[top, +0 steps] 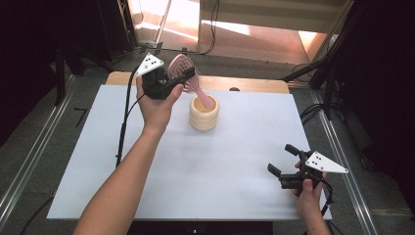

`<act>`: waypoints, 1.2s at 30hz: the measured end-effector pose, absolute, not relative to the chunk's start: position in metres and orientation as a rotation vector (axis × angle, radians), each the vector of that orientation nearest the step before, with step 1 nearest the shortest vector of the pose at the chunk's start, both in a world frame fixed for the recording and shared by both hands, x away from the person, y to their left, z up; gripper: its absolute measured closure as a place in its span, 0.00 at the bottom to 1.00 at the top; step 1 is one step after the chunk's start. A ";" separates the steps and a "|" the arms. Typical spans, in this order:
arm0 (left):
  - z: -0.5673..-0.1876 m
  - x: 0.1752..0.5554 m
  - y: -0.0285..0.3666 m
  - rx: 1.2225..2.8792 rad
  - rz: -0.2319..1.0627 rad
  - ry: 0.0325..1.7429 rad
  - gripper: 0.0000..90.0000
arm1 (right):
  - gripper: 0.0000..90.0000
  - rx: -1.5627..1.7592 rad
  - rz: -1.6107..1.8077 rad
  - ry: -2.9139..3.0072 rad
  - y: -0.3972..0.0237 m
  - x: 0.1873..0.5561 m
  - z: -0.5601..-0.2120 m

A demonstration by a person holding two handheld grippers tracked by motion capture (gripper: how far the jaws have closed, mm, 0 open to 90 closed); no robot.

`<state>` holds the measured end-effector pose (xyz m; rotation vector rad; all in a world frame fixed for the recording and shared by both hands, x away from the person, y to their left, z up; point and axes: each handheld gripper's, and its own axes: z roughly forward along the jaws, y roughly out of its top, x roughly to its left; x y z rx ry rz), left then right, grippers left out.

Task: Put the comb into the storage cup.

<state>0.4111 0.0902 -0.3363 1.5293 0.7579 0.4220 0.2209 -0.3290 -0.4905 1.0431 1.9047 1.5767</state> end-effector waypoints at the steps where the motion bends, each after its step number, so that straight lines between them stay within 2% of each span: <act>1: -0.337 0.412 0.090 1.531 0.427 0.759 0.71 | 0.00 1.045 1.576 1.906 -0.329 0.221 -0.491; 36: -0.371 0.427 0.073 1.605 0.436 0.800 0.71 | 0.00 1.038 1.587 1.908 -0.329 0.220 -0.491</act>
